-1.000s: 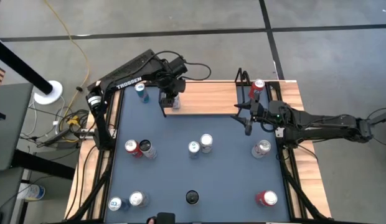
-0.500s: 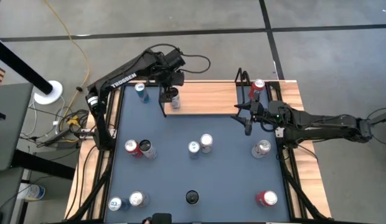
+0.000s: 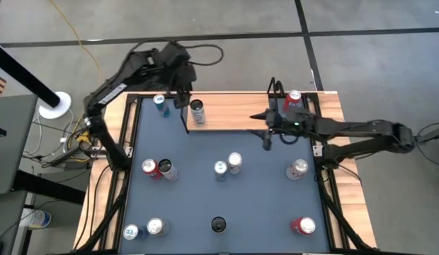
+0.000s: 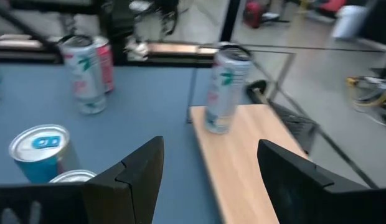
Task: Place canned beverage on shelf
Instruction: Put the top white soda can on the shelf
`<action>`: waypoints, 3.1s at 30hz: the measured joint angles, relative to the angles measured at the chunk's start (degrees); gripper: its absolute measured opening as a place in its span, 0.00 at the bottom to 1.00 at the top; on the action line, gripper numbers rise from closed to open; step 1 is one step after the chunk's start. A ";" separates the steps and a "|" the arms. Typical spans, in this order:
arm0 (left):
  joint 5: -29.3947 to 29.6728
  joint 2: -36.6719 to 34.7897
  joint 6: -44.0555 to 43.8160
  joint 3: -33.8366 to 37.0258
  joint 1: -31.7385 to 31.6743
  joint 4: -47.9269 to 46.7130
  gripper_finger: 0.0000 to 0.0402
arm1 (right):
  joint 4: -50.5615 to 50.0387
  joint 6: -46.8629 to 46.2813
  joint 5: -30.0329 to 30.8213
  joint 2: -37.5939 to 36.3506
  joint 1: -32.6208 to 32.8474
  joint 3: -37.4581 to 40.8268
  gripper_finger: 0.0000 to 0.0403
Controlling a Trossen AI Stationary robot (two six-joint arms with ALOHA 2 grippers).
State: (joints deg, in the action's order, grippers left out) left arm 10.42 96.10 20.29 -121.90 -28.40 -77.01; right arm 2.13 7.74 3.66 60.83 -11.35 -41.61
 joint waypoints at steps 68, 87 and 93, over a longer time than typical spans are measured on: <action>14.14 -64.51 -15.58 79.58 23.77 44.78 0.80 | 10.26 3.20 -33.95 54.72 -12.33 -41.63 0.00; 14.16 -64.51 -16.30 79.58 23.77 44.71 0.80 | 13.74 3.21 -28.23 54.72 -12.41 -41.59 0.00; 14.16 -64.51 -16.46 79.58 23.77 44.69 0.80 | 14.39 3.22 -26.40 54.72 -13.14 -41.59 0.00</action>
State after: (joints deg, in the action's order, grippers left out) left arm 24.58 31.59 3.84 -42.33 -4.62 -32.32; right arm 16.52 10.96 -22.74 115.55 -24.49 -83.20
